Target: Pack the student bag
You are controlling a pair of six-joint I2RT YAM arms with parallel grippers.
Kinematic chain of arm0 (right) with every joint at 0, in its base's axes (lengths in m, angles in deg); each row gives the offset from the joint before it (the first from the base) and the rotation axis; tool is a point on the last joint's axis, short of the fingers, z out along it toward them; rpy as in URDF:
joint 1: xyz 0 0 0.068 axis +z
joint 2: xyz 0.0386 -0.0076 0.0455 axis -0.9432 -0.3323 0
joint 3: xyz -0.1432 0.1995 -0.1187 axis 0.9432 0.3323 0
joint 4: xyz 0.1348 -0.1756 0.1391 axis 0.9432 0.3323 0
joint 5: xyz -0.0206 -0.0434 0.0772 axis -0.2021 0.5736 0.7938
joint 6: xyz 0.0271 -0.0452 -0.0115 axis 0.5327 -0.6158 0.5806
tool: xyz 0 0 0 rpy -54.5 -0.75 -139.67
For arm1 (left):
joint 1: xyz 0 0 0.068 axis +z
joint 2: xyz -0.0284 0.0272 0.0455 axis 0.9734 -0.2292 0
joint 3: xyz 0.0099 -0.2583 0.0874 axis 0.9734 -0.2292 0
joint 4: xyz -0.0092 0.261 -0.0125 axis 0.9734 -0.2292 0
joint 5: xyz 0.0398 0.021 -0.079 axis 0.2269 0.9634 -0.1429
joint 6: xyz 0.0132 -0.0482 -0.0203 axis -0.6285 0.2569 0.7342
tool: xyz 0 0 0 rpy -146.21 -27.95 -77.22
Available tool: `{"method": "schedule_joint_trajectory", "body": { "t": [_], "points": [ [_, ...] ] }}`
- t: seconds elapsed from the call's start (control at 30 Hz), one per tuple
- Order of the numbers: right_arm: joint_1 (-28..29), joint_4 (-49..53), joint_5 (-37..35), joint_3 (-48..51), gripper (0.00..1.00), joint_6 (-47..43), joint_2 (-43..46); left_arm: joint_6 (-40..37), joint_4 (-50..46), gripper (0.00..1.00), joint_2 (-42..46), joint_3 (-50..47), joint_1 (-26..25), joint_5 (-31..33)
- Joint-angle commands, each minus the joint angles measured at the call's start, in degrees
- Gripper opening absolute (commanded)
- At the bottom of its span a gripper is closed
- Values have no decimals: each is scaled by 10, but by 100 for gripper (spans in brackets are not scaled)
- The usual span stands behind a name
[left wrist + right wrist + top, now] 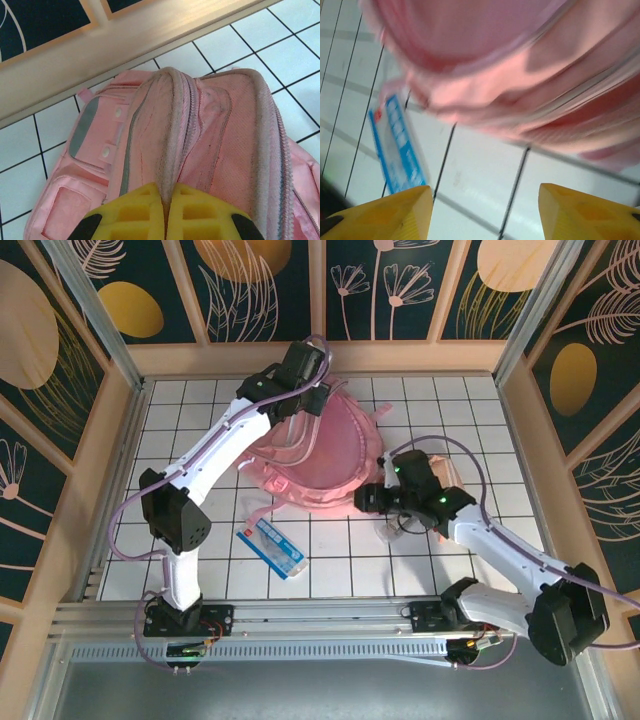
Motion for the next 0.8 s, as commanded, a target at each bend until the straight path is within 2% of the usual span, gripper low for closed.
{"method": "schedule_joint_trajectory", "body": {
  "t": [0.0, 0.13, 0.27, 0.4, 0.6, 0.7, 0.77],
  "points": [
    [98, 0, 12, 5, 62, -34, -13, -37, 45, 0, 7, 26, 11, 8],
    [166, -38, 14, -18, 65, -83, -75, -35, 52, 0, 10, 18, 14, 11],
    [220, -44, -30, -66, 72, -120, -180, -30, 64, 0, 18, 4, 16, 11],
    [278, -23, -81, -105, 72, -156, -253, -15, 71, 0, 26, -17, 17, 3],
    [293, -19, -48, -109, 69, -166, -275, 3, 113, 0, 53, -76, 16, -8],
    [321, -49, -72, -94, 69, -255, -263, 7, 124, 0, 64, -97, 16, -9],
    [336, -82, -78, -71, 69, -356, -251, 8, 129, 0, 68, -109, 16, -7]
  ]
}}
